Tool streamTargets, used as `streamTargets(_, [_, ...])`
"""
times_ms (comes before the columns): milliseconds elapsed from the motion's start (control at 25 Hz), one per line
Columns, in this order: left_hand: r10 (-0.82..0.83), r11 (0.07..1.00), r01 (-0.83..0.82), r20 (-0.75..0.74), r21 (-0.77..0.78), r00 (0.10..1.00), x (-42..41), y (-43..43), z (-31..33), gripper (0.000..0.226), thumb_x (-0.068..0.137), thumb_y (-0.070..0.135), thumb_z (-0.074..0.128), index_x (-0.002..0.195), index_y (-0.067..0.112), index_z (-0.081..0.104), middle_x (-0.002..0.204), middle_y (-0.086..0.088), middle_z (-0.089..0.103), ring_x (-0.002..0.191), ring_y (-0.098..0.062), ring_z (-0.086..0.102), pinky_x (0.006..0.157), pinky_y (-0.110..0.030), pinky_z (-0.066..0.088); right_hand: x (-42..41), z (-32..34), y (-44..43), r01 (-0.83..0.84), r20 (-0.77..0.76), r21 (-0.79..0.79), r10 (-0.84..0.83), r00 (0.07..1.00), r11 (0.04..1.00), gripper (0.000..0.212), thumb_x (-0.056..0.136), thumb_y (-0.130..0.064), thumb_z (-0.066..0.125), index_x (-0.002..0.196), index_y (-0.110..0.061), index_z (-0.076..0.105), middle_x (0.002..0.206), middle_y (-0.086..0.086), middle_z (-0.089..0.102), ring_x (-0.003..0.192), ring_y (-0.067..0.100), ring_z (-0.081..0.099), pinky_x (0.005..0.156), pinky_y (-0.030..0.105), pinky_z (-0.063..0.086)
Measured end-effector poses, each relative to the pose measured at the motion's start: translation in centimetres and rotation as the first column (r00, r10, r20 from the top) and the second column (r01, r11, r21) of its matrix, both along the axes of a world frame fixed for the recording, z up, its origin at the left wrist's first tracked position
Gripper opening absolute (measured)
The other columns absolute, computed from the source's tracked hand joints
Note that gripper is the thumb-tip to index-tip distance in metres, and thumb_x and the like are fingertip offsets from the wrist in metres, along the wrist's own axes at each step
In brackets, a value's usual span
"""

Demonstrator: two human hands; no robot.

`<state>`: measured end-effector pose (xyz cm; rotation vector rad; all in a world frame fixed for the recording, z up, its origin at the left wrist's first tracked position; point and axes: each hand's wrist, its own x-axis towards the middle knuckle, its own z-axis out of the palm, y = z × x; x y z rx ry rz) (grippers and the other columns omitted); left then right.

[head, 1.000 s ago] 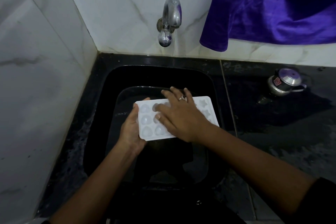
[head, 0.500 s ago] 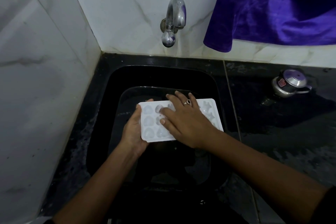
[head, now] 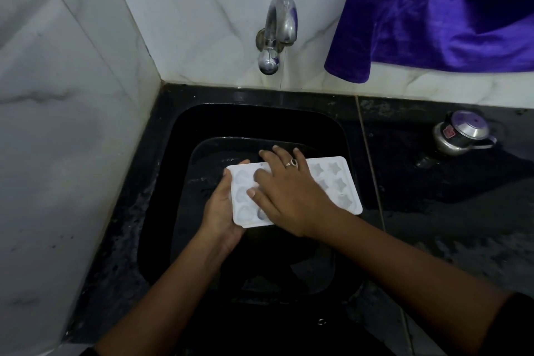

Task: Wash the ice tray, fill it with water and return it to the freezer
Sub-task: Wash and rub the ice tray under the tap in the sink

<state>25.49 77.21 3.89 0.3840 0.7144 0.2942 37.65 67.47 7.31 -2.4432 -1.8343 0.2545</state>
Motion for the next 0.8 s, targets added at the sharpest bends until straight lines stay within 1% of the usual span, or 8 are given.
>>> streamTargets(80, [0.009,1.0,-0.009,0.002,0.022,1.0,0.0,0.1,0.1,0.048,0.108,0.05,0.037,0.129,0.02,0.067,0.117,-0.015,0.078,0.094,-0.031,0.078,0.08,-0.05,0.064,0.5,-0.2,-0.3,-0.032,0.008,-0.004,0.032,0.999,0.999,0.049,0.107,-0.052,0.024,0.133,-0.027,0.057,0.164,0.014,0.032,0.155,0.035,0.019,0.124,0.064,0.009])
streamTargets(200, [0.024,0.999,-0.024,-0.008,0.038,1.0,0.2,0.2,-0.3,0.046,0.108,0.05,0.039,0.133,0.021,0.066,0.129,-0.016,0.073,0.102,-0.032,0.075,0.093,-0.053,0.057,0.8,0.0,-0.3,0.023,0.012,0.02,-0.023,1.0,1.0,0.05,0.105,-0.053,0.021,0.127,-0.029,0.06,0.163,0.014,0.035,0.154,0.036,0.021,0.124,0.064,0.009])
streamTargets(320, [0.013,1.0,-0.013,0.01,-0.007,1.0,0.4,0.3,-0.3,0.048,0.108,0.052,0.038,0.134,0.023,0.066,0.124,-0.015,0.075,0.1,-0.033,0.075,0.086,-0.052,0.061,0.4,-0.2,-0.3,-0.023,0.024,0.011,0.023,0.999,1.0,0.055,0.105,-0.053,0.021,0.134,-0.025,0.058,0.163,0.013,0.035,0.155,0.035,0.022,0.124,0.064,0.011])
streamTargets(440, [-0.005,1.0,0.005,0.009,0.005,1.0,0.4,0.2,-0.7,0.051,0.108,0.051,0.039,0.144,0.021,0.06,0.133,-0.017,0.071,0.11,-0.035,0.072,0.099,-0.057,0.053,0.9,0.1,-0.4,0.029,0.025,0.02,-0.03,0.999,0.999,0.056,0.103,-0.054,0.018,0.128,-0.029,0.062,0.163,0.013,0.036,0.154,0.036,0.022,0.124,0.064,0.01])
streamTargets(600, [-0.003,1.0,0.003,0.011,-0.005,1.0,0.3,0.2,-0.7,0.05,0.107,0.052,0.04,0.142,0.023,0.062,0.134,-0.016,0.071,0.108,-0.034,0.073,0.093,-0.056,0.057,0.4,-0.3,-0.3,-0.02,0.044,-0.003,0.02,0.999,1.0,0.059,0.103,-0.054,0.015,0.131,-0.026,0.059,0.164,0.013,0.033,0.155,0.035,0.021,0.124,0.064,0.011])
streamTargets(680, [-0.003,0.999,0.003,-0.001,0.037,1.0,0.3,-0.1,-0.8,0.048,0.108,0.05,0.038,0.137,0.022,0.065,0.13,-0.016,0.073,0.107,-0.034,0.074,0.098,-0.058,0.054,0.9,-0.1,-0.3,0.032,0.011,0.006,-0.032,0.999,0.999,0.059,0.102,-0.055,0.013,0.13,-0.031,0.06,0.164,0.013,0.033,0.155,0.036,0.021,0.124,0.064,0.01])
streamTargets(760, [0.003,1.0,-0.003,-0.004,0.026,1.0,0.3,0.2,-1.0,0.048,0.108,0.052,0.039,0.137,0.024,0.065,0.135,-0.017,0.07,0.114,-0.036,0.071,0.104,-0.06,0.05,1.0,-0.2,-0.7,0.051,-0.014,0.008,-0.051,0.999,0.999,0.057,0.103,-0.055,0.014,0.133,-0.033,0.058,0.164,0.013,0.032,0.155,0.035,0.02,0.124,0.063,0.01])
streamTargets(800, [0.008,1.0,-0.008,-0.002,0.011,1.0,0.3,0.6,-0.9,0.049,0.107,0.053,0.04,0.137,0.025,0.066,0.136,-0.017,0.07,0.114,-0.037,0.071,0.103,-0.06,0.051,0.8,-0.3,-1.0,0.039,-0.013,0.013,-0.039,0.999,0.999,0.055,0.104,-0.054,0.016,0.135,-0.032,0.057,0.164,0.013,0.032,0.155,0.035,0.02,0.124,0.064,0.01])
